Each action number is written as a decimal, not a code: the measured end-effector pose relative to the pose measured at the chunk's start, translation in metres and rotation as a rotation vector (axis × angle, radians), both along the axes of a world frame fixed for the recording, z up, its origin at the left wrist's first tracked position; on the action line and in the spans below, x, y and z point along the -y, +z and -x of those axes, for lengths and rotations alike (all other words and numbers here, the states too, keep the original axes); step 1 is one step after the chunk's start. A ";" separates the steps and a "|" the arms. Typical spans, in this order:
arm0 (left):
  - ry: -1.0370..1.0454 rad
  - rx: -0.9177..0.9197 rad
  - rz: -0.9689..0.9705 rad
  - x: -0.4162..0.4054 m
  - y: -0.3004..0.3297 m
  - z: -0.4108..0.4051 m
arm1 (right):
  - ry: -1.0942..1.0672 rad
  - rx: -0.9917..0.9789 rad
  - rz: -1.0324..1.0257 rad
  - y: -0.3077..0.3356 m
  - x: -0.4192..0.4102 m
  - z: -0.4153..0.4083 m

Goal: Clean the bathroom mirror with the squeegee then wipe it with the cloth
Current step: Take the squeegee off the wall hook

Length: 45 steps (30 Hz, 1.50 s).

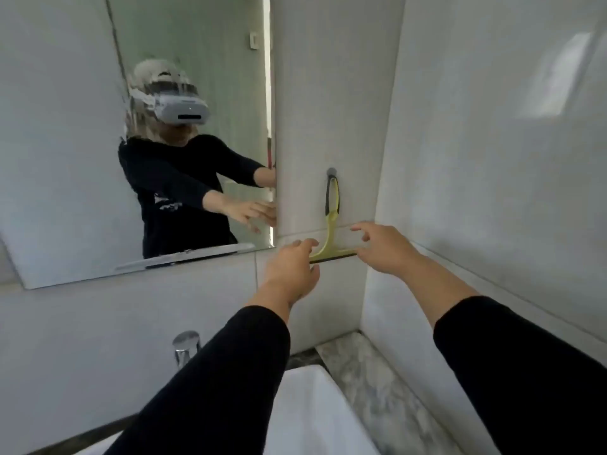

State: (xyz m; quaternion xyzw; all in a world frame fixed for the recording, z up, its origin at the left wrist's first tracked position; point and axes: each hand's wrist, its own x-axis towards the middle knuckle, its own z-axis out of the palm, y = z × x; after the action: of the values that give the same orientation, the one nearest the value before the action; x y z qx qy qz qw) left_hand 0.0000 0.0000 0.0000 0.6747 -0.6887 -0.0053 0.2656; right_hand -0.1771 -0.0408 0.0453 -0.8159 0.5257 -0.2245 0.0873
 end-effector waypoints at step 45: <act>0.336 0.094 0.525 -0.110 0.066 -0.079 | 0.445 -0.196 0.737 0.101 -0.066 -0.119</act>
State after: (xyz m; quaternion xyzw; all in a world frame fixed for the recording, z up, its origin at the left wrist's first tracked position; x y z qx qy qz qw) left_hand 0.0788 0.1103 0.0656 0.6867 -0.5571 0.2480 0.3957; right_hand -0.0579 0.0251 0.1464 -0.9033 0.2275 -0.2946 -0.2136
